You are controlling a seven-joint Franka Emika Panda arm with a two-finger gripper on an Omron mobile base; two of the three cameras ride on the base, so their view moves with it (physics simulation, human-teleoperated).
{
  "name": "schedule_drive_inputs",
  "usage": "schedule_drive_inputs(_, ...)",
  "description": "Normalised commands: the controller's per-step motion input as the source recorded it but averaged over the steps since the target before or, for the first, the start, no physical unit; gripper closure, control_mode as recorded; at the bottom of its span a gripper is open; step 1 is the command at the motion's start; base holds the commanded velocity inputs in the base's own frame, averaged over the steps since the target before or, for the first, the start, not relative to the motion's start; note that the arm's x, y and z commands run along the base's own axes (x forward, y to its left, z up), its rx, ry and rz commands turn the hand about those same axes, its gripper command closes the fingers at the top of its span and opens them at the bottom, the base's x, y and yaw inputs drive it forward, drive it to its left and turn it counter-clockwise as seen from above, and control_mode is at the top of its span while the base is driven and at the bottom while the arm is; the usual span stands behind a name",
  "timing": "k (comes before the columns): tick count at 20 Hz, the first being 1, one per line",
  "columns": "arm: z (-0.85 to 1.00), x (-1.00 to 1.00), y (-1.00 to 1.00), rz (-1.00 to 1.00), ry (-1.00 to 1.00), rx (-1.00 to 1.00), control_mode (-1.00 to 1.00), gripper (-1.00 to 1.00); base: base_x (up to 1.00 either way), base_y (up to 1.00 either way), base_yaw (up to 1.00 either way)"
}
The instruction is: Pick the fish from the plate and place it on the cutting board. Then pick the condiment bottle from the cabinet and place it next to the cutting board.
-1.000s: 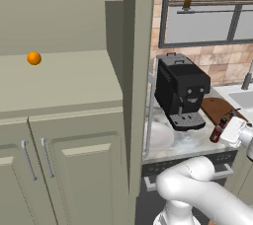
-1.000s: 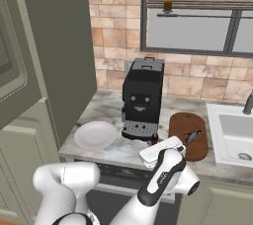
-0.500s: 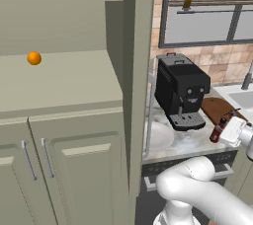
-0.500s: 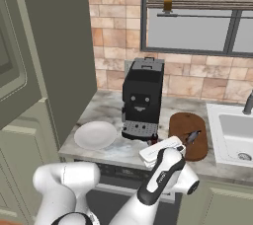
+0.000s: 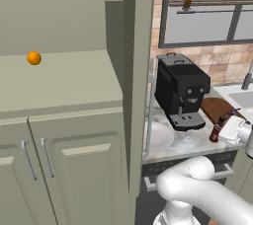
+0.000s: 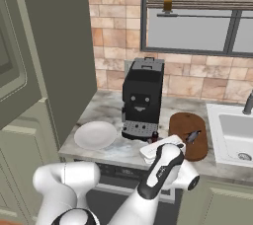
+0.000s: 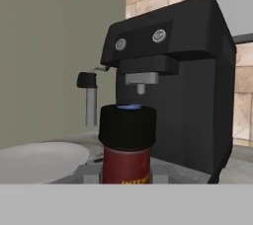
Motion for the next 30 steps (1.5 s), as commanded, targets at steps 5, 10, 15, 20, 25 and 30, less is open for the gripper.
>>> schedule_drive_inputs(5,-0.1,0.0,0.01,0.0,0.0,0.0,-1.0,1.0,0.0,0.0,0.0)
schedule_drive_inputs(10,-0.17,0.0,0.1,0.0,0.0,0.0,-1.0,1.0,0.0,0.0,0.0)
schedule_drive_inputs(15,-0.19,0.0,0.15,0.0,0.0,0.0,-1.0,1.0,0.0,0.0,0.0)
schedule_drive_inputs(20,-0.17,0.0,0.14,0.0,0.0,0.0,-1.0,1.0,0.0,0.0,0.0)
schedule_drive_inputs(25,-0.15,0.0,0.12,0.0,0.0,0.0,-1.0,-1.0,0.0,0.0,0.0)
schedule_drive_inputs(30,-0.1,0.0,0.03,0.0,0.0,0.0,-1.0,-1.0,0.0,0.0,0.0)
